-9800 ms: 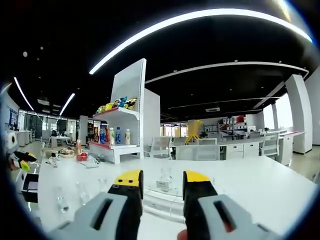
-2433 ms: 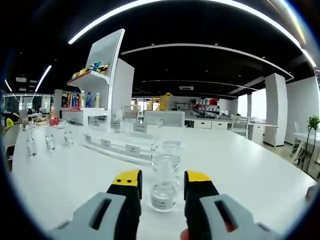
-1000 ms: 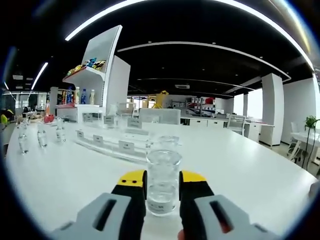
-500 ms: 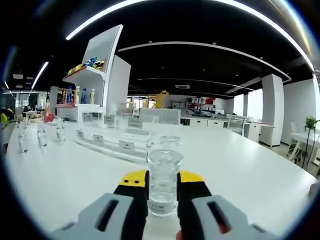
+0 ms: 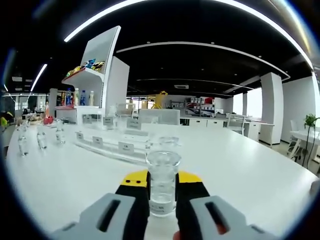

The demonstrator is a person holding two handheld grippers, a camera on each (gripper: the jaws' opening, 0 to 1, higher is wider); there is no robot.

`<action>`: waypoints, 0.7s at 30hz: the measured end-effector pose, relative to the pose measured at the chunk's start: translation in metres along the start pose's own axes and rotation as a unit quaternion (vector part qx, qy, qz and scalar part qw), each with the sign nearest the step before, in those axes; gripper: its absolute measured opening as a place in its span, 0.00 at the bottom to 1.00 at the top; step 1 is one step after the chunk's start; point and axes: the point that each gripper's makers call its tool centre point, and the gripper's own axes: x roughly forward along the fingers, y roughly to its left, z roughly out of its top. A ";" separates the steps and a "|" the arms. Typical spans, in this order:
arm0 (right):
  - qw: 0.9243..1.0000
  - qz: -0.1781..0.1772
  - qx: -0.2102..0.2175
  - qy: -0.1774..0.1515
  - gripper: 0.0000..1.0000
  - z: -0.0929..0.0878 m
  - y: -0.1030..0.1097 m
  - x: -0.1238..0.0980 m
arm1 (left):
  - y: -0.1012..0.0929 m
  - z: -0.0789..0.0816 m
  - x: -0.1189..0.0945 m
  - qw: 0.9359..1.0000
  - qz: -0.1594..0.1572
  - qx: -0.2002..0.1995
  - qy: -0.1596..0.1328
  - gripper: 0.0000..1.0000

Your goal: Identify the label on the chemical reagent bottle, grasp the chemical reagent bottle, and place it in the designated position on the reagent rack

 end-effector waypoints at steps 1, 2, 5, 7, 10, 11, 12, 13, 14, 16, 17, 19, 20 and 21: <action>1.000 -0.001 0.000 -0.001 0.18 0.000 0.000 0.000 | 0.000 0.000 0.000 1.000 0.000 0.000 -0.001 0.40; 1.000 -0.002 0.001 -0.001 0.18 0.000 0.000 0.001 | 0.001 0.000 0.000 1.000 0.001 -0.001 -0.001 0.40; 1.000 -0.003 0.002 -0.001 0.18 0.000 -0.001 0.001 | 0.002 0.000 0.000 1.000 0.003 -0.001 0.000 0.40; 1.000 -0.003 0.002 0.001 0.18 0.000 -0.001 0.002 | 0.002 0.000 0.000 1.000 0.003 -0.002 0.000 0.40; 1.000 -0.003 0.003 0.001 0.18 0.000 -0.003 0.003 | 0.002 -0.001 0.001 1.000 0.002 -0.001 0.001 0.40; 1.000 -0.004 0.003 0.001 0.18 0.000 -0.003 0.003 | 0.002 -0.001 0.001 1.000 0.002 -0.002 0.001 0.40; 1.000 -0.004 0.003 0.001 0.18 0.000 -0.004 0.003 | 0.002 -0.001 0.001 1.000 0.002 -0.001 0.002 0.40; 1.000 -0.005 0.004 0.001 0.18 0.000 -0.004 0.004 | 0.002 -0.001 0.001 1.000 0.002 -0.001 0.002 0.40; 1.000 -0.005 0.005 0.001 0.18 0.000 -0.004 0.004 | 0.001 -0.001 0.001 1.000 0.002 -0.001 0.002 0.40; 1.000 -0.005 0.005 0.002 0.18 0.000 -0.004 0.004 | 0.001 -0.001 0.001 1.000 0.002 -0.001 0.001 0.40; 1.000 -0.004 0.005 0.002 0.18 0.000 -0.005 0.004 | 0.001 -0.001 0.001 1.000 0.002 -0.001 0.001 0.40; 1.000 -0.004 0.004 0.004 0.18 0.001 -0.005 0.004 | 0.001 -0.001 0.001 1.000 0.002 -0.001 0.001 0.40; 1.000 -0.003 0.003 0.005 0.18 0.001 -0.005 0.003 | 0.001 -0.001 0.001 1.000 0.002 -0.001 0.002 0.40; 1.000 -0.003 -0.001 0.006 0.18 0.001 -0.005 0.003 | 0.001 -0.001 0.001 1.000 0.002 -0.002 0.002 0.40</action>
